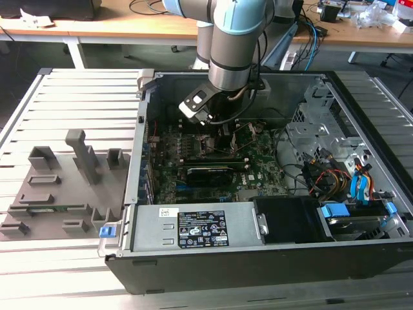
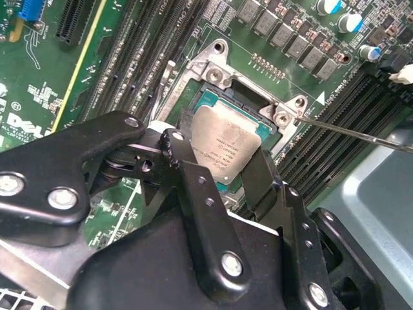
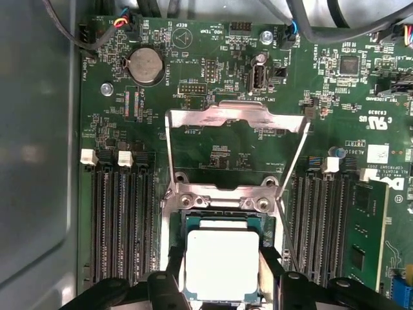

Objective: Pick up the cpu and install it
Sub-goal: 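Place the cpu into insertion slot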

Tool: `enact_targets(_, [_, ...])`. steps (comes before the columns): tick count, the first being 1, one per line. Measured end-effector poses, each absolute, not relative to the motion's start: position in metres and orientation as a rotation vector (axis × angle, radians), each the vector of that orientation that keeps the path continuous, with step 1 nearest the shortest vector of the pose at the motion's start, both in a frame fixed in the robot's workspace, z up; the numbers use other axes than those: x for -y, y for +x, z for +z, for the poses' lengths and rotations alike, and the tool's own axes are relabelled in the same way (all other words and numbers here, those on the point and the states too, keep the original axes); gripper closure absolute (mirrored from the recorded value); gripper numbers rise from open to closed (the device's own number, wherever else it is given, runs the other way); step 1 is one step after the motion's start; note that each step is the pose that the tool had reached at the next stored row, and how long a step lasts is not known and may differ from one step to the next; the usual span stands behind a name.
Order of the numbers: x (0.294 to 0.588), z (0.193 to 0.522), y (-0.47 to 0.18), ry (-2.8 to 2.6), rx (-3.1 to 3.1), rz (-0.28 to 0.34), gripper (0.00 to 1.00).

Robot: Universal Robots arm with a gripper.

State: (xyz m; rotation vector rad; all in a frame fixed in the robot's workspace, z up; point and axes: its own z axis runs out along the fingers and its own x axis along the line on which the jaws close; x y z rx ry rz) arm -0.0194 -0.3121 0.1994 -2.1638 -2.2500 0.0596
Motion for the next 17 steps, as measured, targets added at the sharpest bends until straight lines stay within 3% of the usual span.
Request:
enact_targets(6, [0.312, 0.1987, -0.0194, -2.164, 2.25, 0.059, 0.46])
enact_targets(8, [0.312, 0.1986, -0.0194, -2.164, 2.25, 0.059, 0.38])
enact_targets(17, [0.3141, 0.1986, -0.0194, -2.164, 2.25, 0.059, 0.38])
